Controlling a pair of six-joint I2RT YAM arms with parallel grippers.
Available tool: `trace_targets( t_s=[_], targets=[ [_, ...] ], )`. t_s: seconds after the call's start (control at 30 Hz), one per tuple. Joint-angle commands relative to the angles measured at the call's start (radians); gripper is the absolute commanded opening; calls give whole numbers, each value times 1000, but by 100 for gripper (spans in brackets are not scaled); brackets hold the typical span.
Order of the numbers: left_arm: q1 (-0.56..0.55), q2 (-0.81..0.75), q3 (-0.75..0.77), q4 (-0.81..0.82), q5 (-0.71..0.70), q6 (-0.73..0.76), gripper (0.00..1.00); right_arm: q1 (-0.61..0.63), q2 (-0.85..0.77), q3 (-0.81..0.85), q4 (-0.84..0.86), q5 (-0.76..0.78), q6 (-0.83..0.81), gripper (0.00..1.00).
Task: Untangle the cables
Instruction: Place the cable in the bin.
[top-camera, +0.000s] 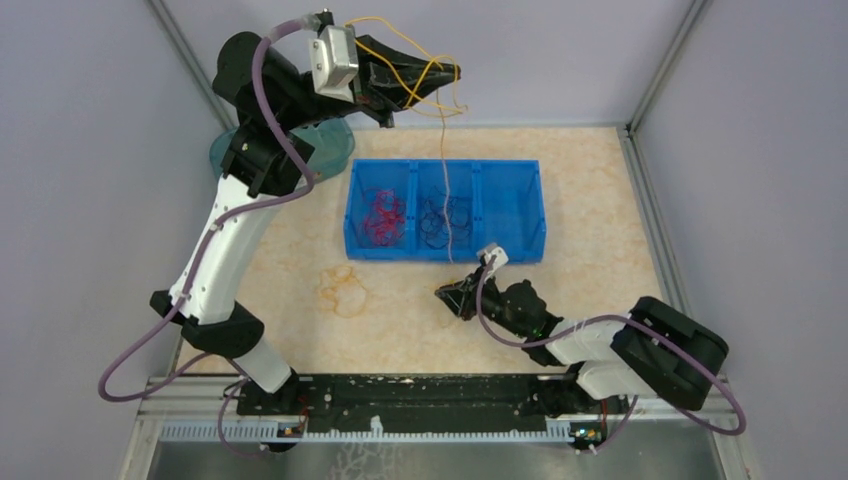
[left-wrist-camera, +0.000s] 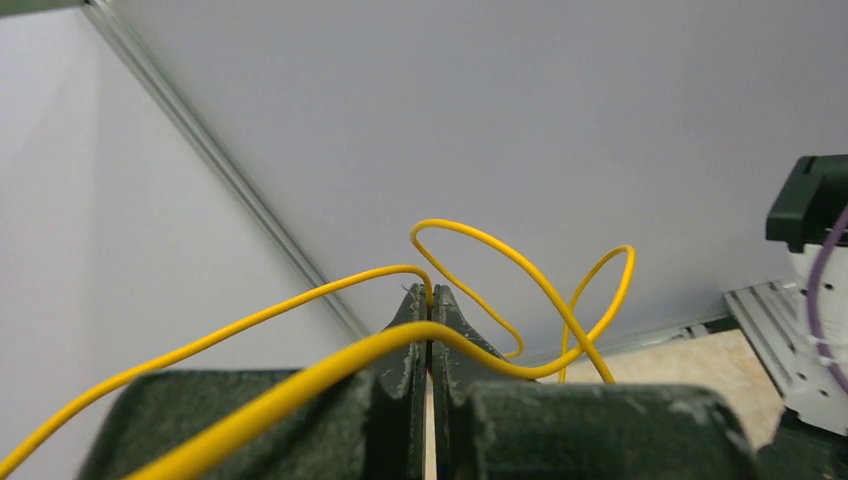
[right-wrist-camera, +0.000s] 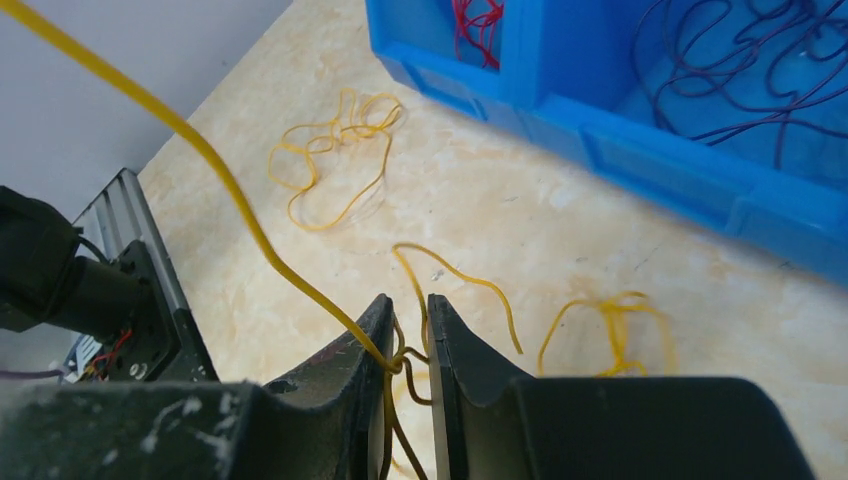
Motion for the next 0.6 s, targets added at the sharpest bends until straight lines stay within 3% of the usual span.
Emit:
trace_targets(
  t_s=[0.0,0.37,0.57],
  targets=[
    [-4,26,78,88,-61,25,0,68,60,-19,180,79,32,21],
    [-8,50,143,192,-121,98,0,160,258,-84,398,141,78,32],
    [-18,40,64,163,-102,83,0,179,266,-107,499,161,69,32]
  ],
)
